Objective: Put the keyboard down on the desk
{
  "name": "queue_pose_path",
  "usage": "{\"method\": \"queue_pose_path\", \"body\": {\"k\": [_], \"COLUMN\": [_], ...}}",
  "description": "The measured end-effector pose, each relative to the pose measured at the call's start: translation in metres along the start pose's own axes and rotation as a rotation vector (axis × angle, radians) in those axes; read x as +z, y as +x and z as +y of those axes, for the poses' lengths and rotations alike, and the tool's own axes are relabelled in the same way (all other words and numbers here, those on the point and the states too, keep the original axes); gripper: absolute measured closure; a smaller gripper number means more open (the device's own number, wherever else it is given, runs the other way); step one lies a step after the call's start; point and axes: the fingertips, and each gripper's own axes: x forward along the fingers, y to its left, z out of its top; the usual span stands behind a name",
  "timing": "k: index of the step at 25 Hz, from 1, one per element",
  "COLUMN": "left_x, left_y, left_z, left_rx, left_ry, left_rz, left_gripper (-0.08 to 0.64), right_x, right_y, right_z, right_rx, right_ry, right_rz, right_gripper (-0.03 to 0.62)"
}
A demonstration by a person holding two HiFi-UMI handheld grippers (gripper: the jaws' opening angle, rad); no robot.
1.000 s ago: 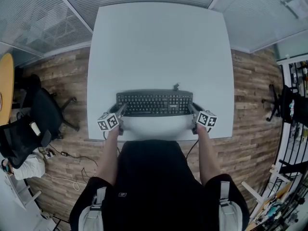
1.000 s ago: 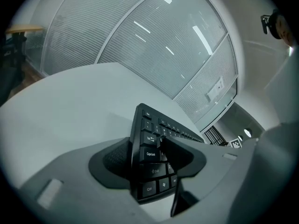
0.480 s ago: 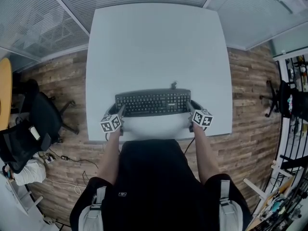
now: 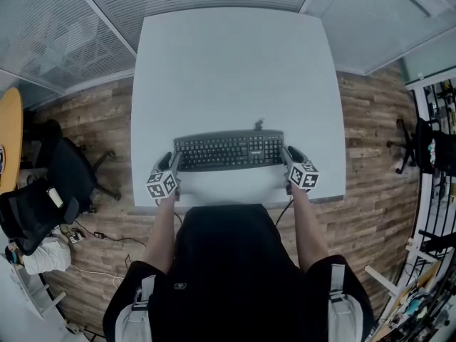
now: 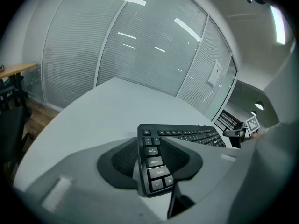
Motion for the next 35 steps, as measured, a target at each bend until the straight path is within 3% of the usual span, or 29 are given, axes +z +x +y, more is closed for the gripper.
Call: {"method": "queue_pose_path", "body": {"k": [2, 8, 15, 35], "left_x": [0.003, -0.002, -0.009, -0.024], "left_y": [-0.008, -0.02, -0.039, -0.088], "left_z": [-0.003, -0.028, -0.068, -0.113], "left_rx": [0.001, -0.059, -0.101, -0.078], "left_ry": [0.008, 0.035, 0.103, 0.121], "left_rz": [-0.018, -0.003, 0.01, -0.009], "left_gripper": [0.445, 0.545, 0.549, 0.549], "right_x": [0.0, -0.006, -0.008, -0.023], "right_y": [-0.006, -0.021, -0.052, -0.104], "right_z": [0.008, 0.025, 0.036, 0.029], "right_rx": [0.041, 0.131, 0.169, 0.212], "right_ry": [-0.04, -0.135, -0.231, -0.248], "right_rz": [0.015, 0.054, 0.039, 0.008], "right_gripper": [0.491, 0.59, 0.591, 0.591]}}
